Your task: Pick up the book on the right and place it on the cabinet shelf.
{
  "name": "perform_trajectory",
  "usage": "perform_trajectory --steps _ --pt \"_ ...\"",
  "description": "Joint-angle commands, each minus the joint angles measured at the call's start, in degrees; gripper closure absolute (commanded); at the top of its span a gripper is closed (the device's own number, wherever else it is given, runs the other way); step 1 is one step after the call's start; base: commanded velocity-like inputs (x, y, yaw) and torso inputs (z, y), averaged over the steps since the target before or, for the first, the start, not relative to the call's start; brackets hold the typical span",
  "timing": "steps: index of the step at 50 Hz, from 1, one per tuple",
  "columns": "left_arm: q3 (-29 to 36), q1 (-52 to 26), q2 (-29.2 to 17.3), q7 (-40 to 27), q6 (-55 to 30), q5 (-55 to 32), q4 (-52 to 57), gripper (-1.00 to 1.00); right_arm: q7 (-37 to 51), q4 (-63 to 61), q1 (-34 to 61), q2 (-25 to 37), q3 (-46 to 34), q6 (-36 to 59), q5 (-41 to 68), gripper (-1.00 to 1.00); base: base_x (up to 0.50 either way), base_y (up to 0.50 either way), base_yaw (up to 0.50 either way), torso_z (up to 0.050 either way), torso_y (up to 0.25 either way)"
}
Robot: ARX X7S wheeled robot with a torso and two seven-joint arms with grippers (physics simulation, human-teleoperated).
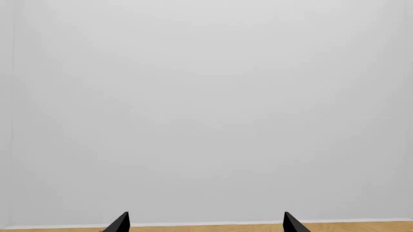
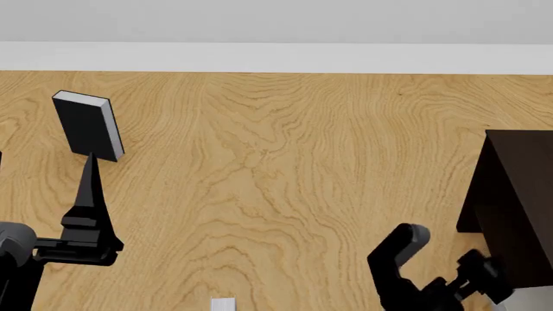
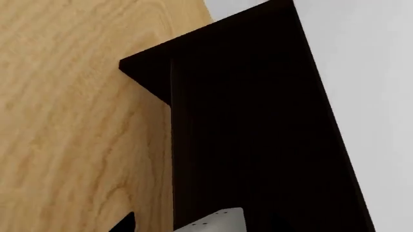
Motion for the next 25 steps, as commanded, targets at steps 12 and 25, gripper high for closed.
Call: perform_trajectory --steps 12,25 --pt "0.05 0.15 -0.38 -0.38 -0.03 -0.37 0.72 -1.00 -9.29 -0.04 0.94 -0.90 12.34 -8.47 0.94 -1.00 0.00 0.00 0.00 0.000 0.000" --pt "0.14 -0.01 -0.42 -0.33 0.20 -0.59 0.25 -1.00 -12.38 -0.37 1.59 -0.08 18.71 -5.62 4.61 -1.00 0.00 0.00 0.00 0.000 0.000"
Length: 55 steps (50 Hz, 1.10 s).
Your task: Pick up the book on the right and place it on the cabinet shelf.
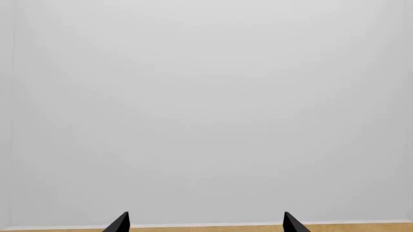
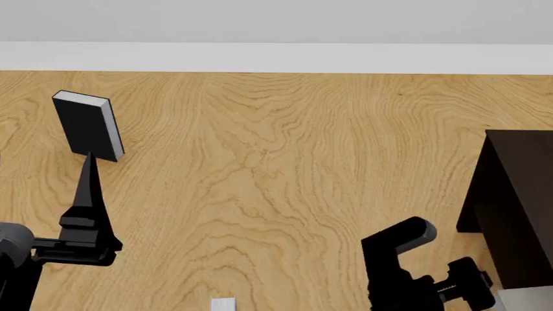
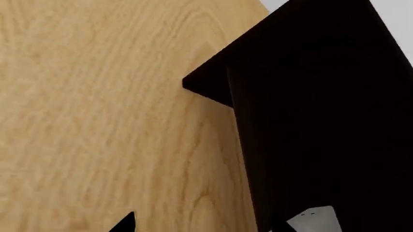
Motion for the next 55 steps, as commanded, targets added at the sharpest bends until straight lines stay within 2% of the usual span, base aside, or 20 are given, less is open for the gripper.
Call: perform_trajectory --steps 1,6,14,33,40,55 --pt "0.04 -0.13 -0.08 -0.01 0.04 -0.30 -0.24 -1.00 -4.29 -0.88 0.59 0.85 5.56 1.75 3.06 -1.00 0.00 0.00 0.00 0.000 0.000" --pt "0.16 -0.12 -0.12 0.02 0.10 -0.35 -0.22 -1.00 -4.87 -20.30 -5.27 5.31 7.46 14.96 6.12 -1.00 0.00 0.00 0.00 0.000 0.000" --pt "0.20 -0.07 -0.26 -0.12 -0.05 -0.57 0.14 -1.00 -4.51 -30.43 -8.54 8.10 9.59 22.20 8.60 -1.00 0.00 0.00 0.00 0.000 0.000" --pt "0.08 -0.03 -0.60 -0.49 -0.13 -0.97 0.73 -1.00 -7.23 -34.16 -7.42 10.64 9.75 32.55 11.14 -1.00 0.00 0.00 0.00 0.000 0.000" --pt "0.06 0.02 -0.70 -0.58 0.01 -1.03 0.83 -1.00 -8.59 -32.38 -6.63 11.07 9.70 32.61 11.58 -1.00 0.00 0.00 0.00 0.000 0.000" --pt "0.16 -0.07 -0.82 -0.68 0.29 -1.04 0.65 -1.00 -11.59 -20.53 -0.68 10.27 7.92 26.45 9.97 -1.00 0.00 0.00 0.00 0.000 0.000"
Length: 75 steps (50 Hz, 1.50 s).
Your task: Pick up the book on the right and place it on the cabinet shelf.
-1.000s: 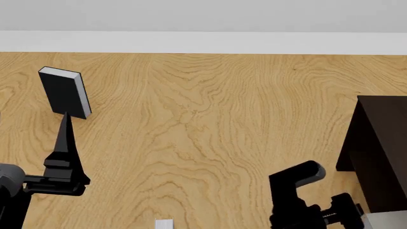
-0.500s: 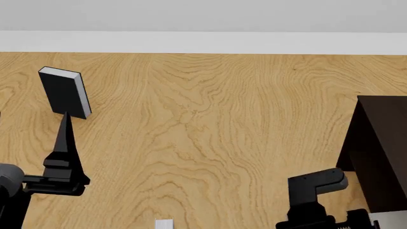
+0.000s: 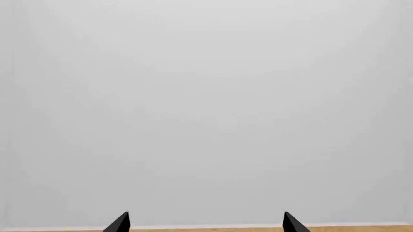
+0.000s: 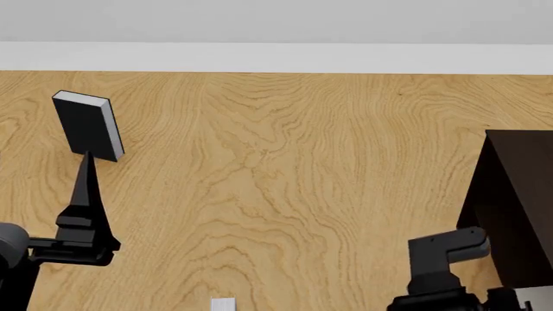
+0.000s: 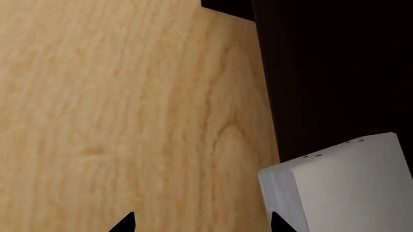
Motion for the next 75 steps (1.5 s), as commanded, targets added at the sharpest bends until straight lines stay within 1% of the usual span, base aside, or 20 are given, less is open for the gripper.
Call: perform_trajectory --steps 1,10,17,20,24,45,58,75 --pt "0.02 -0.06 -0.11 -0.09 0.22 -0.05 -0.13 -1.00 -3.07 6.81 3.71 -0.10 -0.80 -3.35 -0.30 -1.00 0.00 0.00 0.00 0.000 0.000" --pt "0.19 -0.02 -0.24 -0.28 0.11 0.00 0.12 -1.00 -5.66 15.12 7.25 -0.88 -1.70 -8.25 -1.11 -1.00 0.00 0.00 0.00 0.000 0.000" --pt "0.39 0.00 -0.21 -0.19 0.48 0.16 -0.25 -1.00 -11.05 26.81 10.45 -3.50 -3.37 -15.30 -2.30 -1.00 0.00 0.00 0.00 0.000 0.000" --pt "0.39 -0.01 -0.22 -0.18 0.55 0.13 -0.30 -1.00 -11.30 27.07 10.37 -3.54 -2.94 -15.45 -2.63 -1.00 0.00 0.00 0.00 0.000 0.000" --pt "0.35 -0.07 -0.29 -0.31 0.46 0.08 -0.25 -1.00 -14.33 27.17 9.75 -3.74 -2.29 -15.91 -3.15 -1.00 0.00 0.00 0.00 0.000 0.000" --pt "0.81 -0.28 -0.33 -0.38 0.67 0.23 -0.80 -1.00 -14.92 27.23 8.63 -2.26 4.76 -16.38 -8.62 -1.00 0.00 0.00 0.00 0.000 0.000" --pt "1.38 -0.53 -0.18 -0.34 1.12 0.84 -1.74 -1.00 -15.38 27.22 9.77 -1.77 6.34 -17.37 -11.94 -1.00 0.00 0.00 0.00 0.000 0.000" --pt "2.06 -0.51 -0.20 -0.36 1.80 1.71 -2.57 -1.00 -15.44 27.23 9.77 -0.67 8.05 -19.03 -13.25 -1.00 0.00 0.00 0.00 0.000 0.000"
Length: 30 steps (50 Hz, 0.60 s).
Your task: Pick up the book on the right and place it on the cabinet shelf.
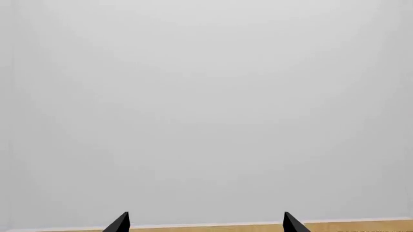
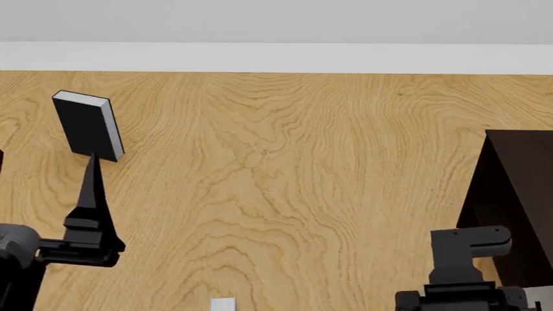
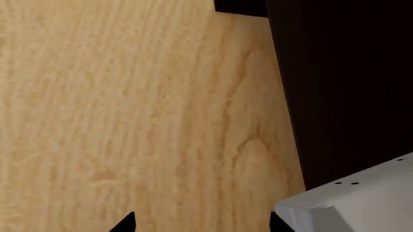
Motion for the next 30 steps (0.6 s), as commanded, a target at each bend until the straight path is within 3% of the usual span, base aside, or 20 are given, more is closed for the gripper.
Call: perform_trajectory --steps 1,30 --pt "0.54 0.01 0.06 0.03 0.59 0.69 -0.75 -1.00 0.38 -0.05 0.08 0.88 -0.50 -1.04 -3.15 -1.00 0.00 0.00 0.00 0.000 0.000" --pt "2.95 -0.56 0.74 0.21 2.23 3.49 -3.51 -1.00 2.88 -0.05 -0.90 4.69 -0.90 -7.53 -4.96 -1.00 0.00 0.00 0.00 0.000 0.000"
